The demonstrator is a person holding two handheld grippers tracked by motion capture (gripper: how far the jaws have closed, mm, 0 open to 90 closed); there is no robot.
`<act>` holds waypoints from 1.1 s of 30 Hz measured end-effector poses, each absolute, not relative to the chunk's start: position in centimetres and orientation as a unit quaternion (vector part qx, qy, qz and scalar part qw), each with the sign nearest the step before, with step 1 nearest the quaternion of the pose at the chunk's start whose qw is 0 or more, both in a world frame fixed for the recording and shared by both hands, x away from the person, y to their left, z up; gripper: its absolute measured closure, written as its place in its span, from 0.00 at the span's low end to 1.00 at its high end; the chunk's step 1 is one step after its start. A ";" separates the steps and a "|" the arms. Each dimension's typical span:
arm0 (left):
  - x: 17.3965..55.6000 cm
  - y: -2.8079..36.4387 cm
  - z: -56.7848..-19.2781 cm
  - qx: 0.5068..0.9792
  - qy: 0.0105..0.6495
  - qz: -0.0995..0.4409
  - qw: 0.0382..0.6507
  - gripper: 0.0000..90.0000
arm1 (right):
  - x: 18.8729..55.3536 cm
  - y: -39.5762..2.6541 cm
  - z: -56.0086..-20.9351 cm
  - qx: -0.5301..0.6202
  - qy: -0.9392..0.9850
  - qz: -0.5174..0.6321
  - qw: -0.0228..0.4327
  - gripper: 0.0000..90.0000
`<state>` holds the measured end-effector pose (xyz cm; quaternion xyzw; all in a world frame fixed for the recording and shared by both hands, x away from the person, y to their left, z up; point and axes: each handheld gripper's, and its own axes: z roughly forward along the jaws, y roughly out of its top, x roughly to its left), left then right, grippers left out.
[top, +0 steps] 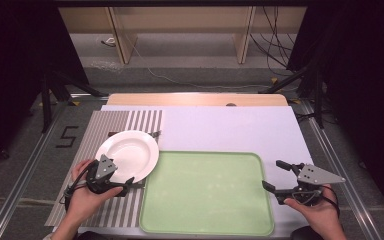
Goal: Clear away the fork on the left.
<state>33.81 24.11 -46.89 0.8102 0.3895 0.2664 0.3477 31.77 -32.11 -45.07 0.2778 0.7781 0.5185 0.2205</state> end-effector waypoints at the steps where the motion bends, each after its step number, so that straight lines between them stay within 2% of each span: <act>1: 33.8 24.1 -46.9 0.810 0.389 0.266 0.348 0.07 | 31.8 -32.1 -45.1 0.278 0.778 0.518 0.220 0.18; 9: 33.9 24.1 -46.8 0.809 0.389 0.269 0.349 0.09 | 31.8 -32.1 -45.1 0.279 0.778 0.518 0.221 0.18; 13: 34.9 23.8 -45.8 0.808 0.389 0.274 0.347 0.19 | 31.8 -32.0 -45.1 0.280 0.777 0.518 0.222 0.18; 17: 36.2 23.5 -45.0 0.816 0.375 0.275 0.343 0.39 | 31.8 -32.0 -45.0 0.282 0.776 0.517 0.224 0.18; 21: 38.8 22.7 -43.9 0.828 0.355 0.274 0.337 0.66 | 31.8 -32.1 -45.0 0.283 0.776 0.517 0.225 0.18; 23: 41.1 21.8 -43.4 0.832 0.360 0.254 0.337 0.81 | 31.8 -32.1 -45.0 0.282 0.776 0.517 0.225 0.18; 26: 43.4 20.7 -43.1 0.836 0.366 0.235 0.335 0.93 | 31.8 -32.1 -45.0 0.282 0.776 0.518 0.225 0.18; 29: 45.3 19.4 -43.1 0.844 0.362 0.224 0.327 0.99 | 31.8 -32.1 -45.0 0.282 0.776 0.518 0.225 0.18; 33: 46.9 18.1 -43.4 0.854 0.356 0.214 0.313 1.00 | 31.8 -32.1 -45.0 0.283 0.776 0.518 0.225 0.18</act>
